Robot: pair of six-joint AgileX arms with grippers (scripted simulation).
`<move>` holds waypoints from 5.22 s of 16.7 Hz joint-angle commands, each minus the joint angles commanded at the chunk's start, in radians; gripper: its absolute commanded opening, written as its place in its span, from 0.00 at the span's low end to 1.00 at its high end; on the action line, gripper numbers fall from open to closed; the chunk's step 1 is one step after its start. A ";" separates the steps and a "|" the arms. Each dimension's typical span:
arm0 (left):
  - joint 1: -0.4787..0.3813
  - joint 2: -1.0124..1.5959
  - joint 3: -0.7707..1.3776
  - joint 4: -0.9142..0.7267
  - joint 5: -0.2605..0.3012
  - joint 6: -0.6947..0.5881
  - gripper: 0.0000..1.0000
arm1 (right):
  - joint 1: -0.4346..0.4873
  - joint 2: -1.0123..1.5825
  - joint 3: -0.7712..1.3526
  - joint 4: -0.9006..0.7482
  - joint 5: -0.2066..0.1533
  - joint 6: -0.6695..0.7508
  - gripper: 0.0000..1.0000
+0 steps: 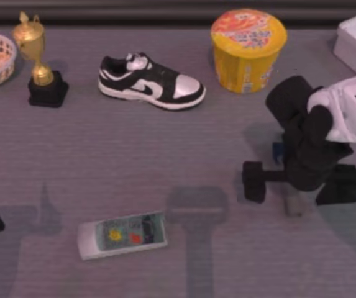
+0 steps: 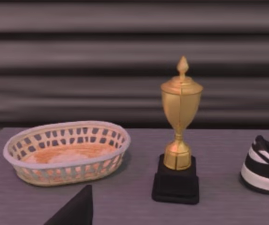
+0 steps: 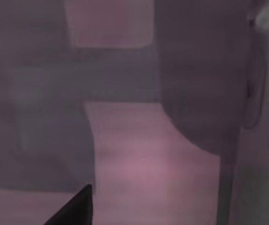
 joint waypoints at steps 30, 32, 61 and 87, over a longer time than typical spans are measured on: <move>0.000 0.000 0.000 0.000 0.000 0.000 1.00 | -0.002 -0.002 -0.015 0.039 0.037 -0.022 0.00; 0.000 0.000 0.000 0.000 0.000 0.000 1.00 | 0.000 -0.008 -0.021 0.071 0.027 -0.034 0.00; 0.000 0.000 0.000 0.000 0.000 0.000 1.00 | 0.030 -0.383 -0.400 1.496 -0.318 -0.464 0.00; -0.290 0.451 0.262 0.183 0.012 -0.005 1.00 | 0.177 -0.394 -0.379 1.496 -0.178 -0.447 0.00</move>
